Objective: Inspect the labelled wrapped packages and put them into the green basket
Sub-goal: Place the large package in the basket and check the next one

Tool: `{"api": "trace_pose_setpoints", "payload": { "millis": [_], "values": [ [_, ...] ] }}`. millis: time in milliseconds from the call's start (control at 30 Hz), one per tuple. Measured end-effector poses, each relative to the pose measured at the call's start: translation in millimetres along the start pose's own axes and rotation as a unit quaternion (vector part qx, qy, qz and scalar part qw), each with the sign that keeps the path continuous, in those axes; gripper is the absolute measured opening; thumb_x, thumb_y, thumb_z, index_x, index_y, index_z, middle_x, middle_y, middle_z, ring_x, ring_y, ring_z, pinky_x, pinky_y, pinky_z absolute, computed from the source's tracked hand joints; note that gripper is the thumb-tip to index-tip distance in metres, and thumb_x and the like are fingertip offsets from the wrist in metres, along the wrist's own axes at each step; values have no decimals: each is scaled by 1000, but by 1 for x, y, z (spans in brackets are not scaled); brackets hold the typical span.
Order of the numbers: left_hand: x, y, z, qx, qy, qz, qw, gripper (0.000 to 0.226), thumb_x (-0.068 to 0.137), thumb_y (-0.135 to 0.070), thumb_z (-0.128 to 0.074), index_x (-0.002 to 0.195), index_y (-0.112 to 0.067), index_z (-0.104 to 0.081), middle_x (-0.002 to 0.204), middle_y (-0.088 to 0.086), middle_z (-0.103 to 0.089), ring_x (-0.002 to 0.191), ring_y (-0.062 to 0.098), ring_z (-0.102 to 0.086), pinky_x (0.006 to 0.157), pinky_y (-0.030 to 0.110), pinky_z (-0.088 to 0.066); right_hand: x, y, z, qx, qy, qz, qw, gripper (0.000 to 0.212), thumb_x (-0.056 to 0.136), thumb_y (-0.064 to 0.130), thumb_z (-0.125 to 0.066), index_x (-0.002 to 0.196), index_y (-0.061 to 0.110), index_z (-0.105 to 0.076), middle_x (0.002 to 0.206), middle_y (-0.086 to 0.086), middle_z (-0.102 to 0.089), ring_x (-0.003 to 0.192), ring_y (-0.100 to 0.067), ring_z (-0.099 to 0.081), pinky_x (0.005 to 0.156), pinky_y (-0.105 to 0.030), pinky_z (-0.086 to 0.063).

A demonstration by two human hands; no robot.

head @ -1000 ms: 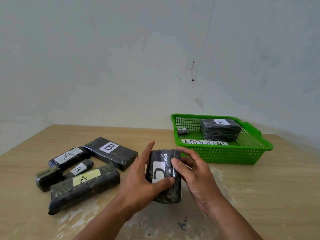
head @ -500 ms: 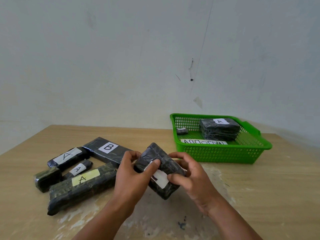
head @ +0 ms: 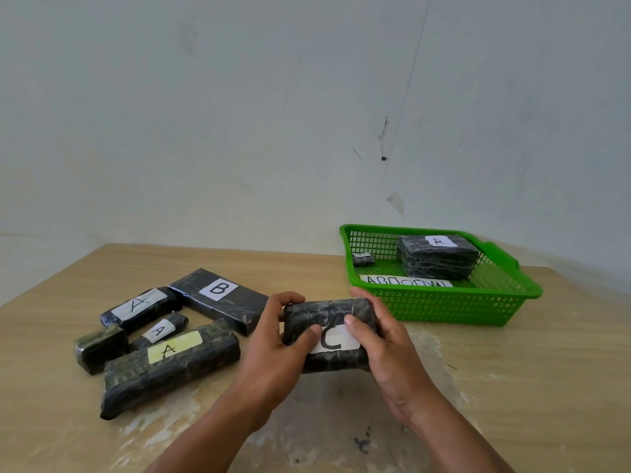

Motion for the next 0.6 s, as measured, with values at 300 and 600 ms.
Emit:
{"api": "trace_pose_setpoints", "payload": {
  "millis": [300, 600],
  "values": [
    [-2, -1, -5, -7, 21, -17, 1000, 30, 99, -13, -65, 114, -38, -56, 108, 7, -72, 99, 29, -73, 90, 51, -62, -1, -2, -2, -6, 17, -5, 1000, 42, 92, 29, -72, 128, 49, -65, 124, -8, -72, 112, -28, -72, 104, -56, -56],
    [0, 2, 0, -24, 38, 7, 999, 42, 96, -4, -67, 120, -37, -55, 108, -1, -76, 99, 21, -75, 91, 44, -62, 4, -10, 0, 12, 38, -18, 999, 63, 79, 25, -69, 134, 55, -60, 128, -5, -73, 120, -28, -69, 109, -58, -52]
  ]
}}
Point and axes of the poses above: each hand's wrist, its own x-axis towards the middle knuckle, its own z-axis out of the back of the hand, y = z × x, the point moved 4 cm from there along x, towards the middle knuckle
